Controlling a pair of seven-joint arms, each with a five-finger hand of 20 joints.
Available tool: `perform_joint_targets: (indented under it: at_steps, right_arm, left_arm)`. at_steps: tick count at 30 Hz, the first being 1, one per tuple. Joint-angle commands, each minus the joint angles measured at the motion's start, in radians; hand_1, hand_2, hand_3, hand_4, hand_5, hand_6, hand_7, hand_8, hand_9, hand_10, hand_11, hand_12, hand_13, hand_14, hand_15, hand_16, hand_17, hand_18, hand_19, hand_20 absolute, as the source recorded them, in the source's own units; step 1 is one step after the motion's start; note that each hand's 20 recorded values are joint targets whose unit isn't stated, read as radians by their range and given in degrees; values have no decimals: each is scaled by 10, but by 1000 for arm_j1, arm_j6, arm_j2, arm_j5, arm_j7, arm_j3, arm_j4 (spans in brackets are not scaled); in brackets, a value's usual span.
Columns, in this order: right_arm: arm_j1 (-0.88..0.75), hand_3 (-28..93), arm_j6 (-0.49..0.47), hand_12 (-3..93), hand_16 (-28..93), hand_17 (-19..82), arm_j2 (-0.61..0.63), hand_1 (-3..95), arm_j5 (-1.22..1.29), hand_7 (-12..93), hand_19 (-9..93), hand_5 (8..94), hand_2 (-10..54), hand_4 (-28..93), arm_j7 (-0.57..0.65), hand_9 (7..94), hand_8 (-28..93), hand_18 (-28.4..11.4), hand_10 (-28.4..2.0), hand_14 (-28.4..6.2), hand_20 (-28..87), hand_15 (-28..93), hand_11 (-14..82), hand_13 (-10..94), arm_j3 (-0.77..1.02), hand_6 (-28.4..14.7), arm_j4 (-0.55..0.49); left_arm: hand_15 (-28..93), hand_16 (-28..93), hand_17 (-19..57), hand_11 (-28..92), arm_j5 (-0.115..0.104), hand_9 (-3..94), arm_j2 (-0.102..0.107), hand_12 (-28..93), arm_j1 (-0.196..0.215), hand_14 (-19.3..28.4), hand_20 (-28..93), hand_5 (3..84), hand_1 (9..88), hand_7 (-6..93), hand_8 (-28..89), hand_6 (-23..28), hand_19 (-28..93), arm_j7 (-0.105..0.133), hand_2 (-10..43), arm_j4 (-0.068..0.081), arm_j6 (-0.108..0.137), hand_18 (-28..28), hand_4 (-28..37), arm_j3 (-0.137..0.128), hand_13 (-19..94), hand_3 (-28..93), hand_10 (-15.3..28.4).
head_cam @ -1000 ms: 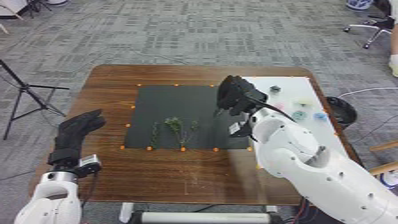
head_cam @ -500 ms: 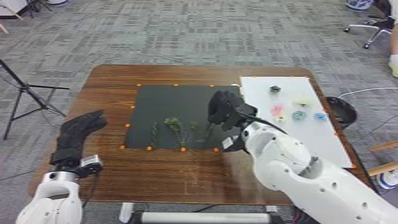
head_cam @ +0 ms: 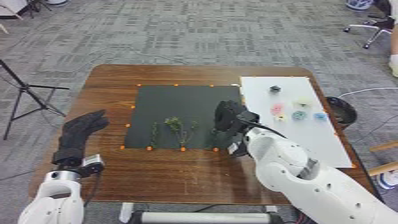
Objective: Arrange flowers
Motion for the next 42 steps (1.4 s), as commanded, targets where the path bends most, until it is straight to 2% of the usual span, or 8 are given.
perform_joint_targets:
  at_steps: [1,10,19,22,30,35,39,42]
  right_arm:
    - [29,550,-1,425,388,646,-18,637,-31,311,932,746,-95,-48,-11,936,171,-108,-89,-13,498,521,111,932,10,-32,36]
    - [24,556,5,426,387,646,-32,633,-28,314,932,745,-95,-45,-2,937,170,-109,-88,-13,499,521,109,932,6,-32,45]
    - [20,558,-32,436,389,638,-36,601,-5,317,932,719,-95,-26,16,923,181,-111,-85,-18,500,525,105,921,22,-31,36]
    - [20,554,-35,434,388,636,-39,595,-3,313,932,714,-95,-24,14,916,182,-112,-86,-19,500,527,103,919,23,-32,36]
    - [18,523,-41,409,383,631,-40,562,15,259,932,699,-95,-7,15,891,189,-117,-95,-21,496,523,95,916,33,-39,31]
    - [18,533,-48,341,380,631,-38,513,20,213,932,690,-95,-1,15,859,185,-117,-110,-22,494,515,164,918,38,-43,30]
    - [17,592,-50,219,378,633,-37,448,31,198,932,679,-95,-31,14,841,111,-116,-130,-26,486,500,210,923,43,-40,28]
    - [14,609,-46,208,380,633,-35,421,40,198,932,679,-95,-37,16,837,18,-117,-133,-27,484,494,204,924,53,-38,22]
  left_arm:
    - [246,15,79,226,-1,527,-10,134,0,196,214,533,248,141,-66,34,161,3,45,5,-10,140,-283,8,427,677,151]
    - [246,16,78,226,1,527,-14,134,1,196,214,532,248,142,-66,34,161,3,45,4,-16,140,-283,10,427,676,152]
    - [245,16,76,226,1,526,-13,134,-1,196,215,532,247,140,-65,34,163,3,44,5,-15,141,-283,11,426,678,151]
    - [245,16,75,226,-4,526,-12,134,-2,195,215,532,247,141,-65,33,165,14,43,7,-2,142,-283,17,426,678,150]
    - [250,18,75,228,-6,529,-11,135,-6,196,217,532,248,142,-66,34,170,18,42,8,3,144,-283,19,428,680,152]
    - [252,17,74,229,-5,529,-12,135,-6,196,216,533,249,142,-66,35,171,17,41,9,-2,145,-283,20,428,681,152]
    - [255,17,73,229,-6,529,-11,135,-5,196,217,533,249,143,-65,34,172,17,40,7,1,145,-283,20,428,682,151]
    - [255,17,73,229,-7,528,-10,134,-4,197,217,533,250,143,-65,34,173,18,40,6,1,145,-283,19,428,682,151]
